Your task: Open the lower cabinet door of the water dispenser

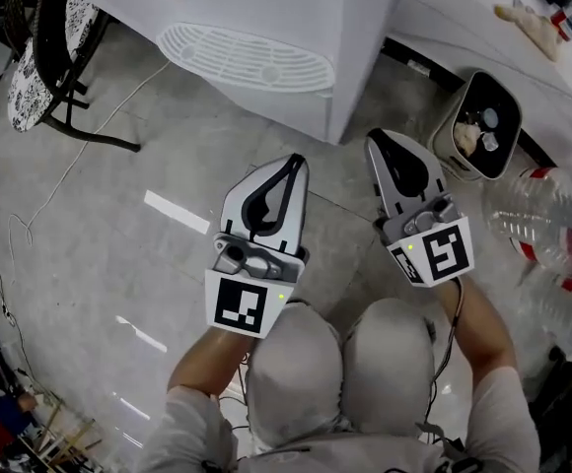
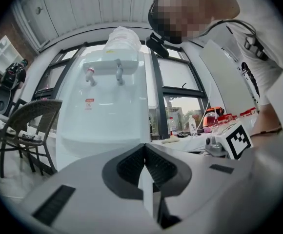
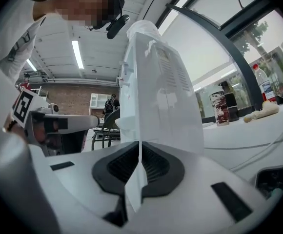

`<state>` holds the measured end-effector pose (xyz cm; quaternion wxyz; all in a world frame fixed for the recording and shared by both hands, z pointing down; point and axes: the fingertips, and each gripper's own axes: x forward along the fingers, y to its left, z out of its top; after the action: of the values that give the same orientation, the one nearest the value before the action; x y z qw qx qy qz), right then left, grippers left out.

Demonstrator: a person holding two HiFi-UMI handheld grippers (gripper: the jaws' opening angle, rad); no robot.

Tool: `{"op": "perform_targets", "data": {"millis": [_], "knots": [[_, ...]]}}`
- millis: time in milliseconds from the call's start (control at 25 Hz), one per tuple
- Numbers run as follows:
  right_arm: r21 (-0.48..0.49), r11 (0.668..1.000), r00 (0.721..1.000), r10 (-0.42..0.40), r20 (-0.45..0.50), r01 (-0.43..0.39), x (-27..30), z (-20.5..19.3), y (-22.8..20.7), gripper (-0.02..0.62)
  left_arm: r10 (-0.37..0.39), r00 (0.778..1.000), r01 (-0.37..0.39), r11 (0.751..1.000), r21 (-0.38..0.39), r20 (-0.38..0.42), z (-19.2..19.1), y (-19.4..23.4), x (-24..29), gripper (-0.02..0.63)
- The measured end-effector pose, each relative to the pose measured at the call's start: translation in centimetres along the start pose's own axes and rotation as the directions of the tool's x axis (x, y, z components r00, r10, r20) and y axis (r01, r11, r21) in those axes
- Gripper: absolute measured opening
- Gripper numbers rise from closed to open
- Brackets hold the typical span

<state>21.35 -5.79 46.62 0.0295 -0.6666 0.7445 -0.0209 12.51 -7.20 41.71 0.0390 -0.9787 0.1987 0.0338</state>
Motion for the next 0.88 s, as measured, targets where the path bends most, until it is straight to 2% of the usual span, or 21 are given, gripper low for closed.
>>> {"op": "perform_targets", "data": {"millis": [240,560,600,720,880], "knots": [[-0.01,1.0,1.0,-0.007,-0.005,0.007,1.2,-3.0,-0.4,0.021,-0.026,1.0,0.026,1.0,-0.017,-0.006,-3.8,-0.6,1.4,0.003],[-0.016,1.0,1.0,-0.019,-0.018,0.019,2.8,-5.5,-1.6,0.023,-0.049,0.999,0.049,0.998,-0.026,-0.01,-6.4,-0.9,3.2,0.003],[-0.011,1.0,1.0,-0.014,-0.022,0.014,3.0,-5.8,-1.6,0.032,-0.049,0.999,0.049,0.998,-0.035,-0.01,-6.6,-0.9,3.4,0.003],[-0.024,1.0,0.999,0.009,-0.043,-0.01,3.8,-6.6,-1.2,0.117,-0.051,0.999,0.051,0.998,-0.04,0.001,-6.7,-1.0,3.6,0.003],[-0.036,0.999,1.0,0.0,-0.026,-0.001,4.5,-6.6,-1.4,0.156,-0.064,0.998,0.064,0.997,-0.037,-0.001,-7.0,-1.1,3.4,0.003]]}}
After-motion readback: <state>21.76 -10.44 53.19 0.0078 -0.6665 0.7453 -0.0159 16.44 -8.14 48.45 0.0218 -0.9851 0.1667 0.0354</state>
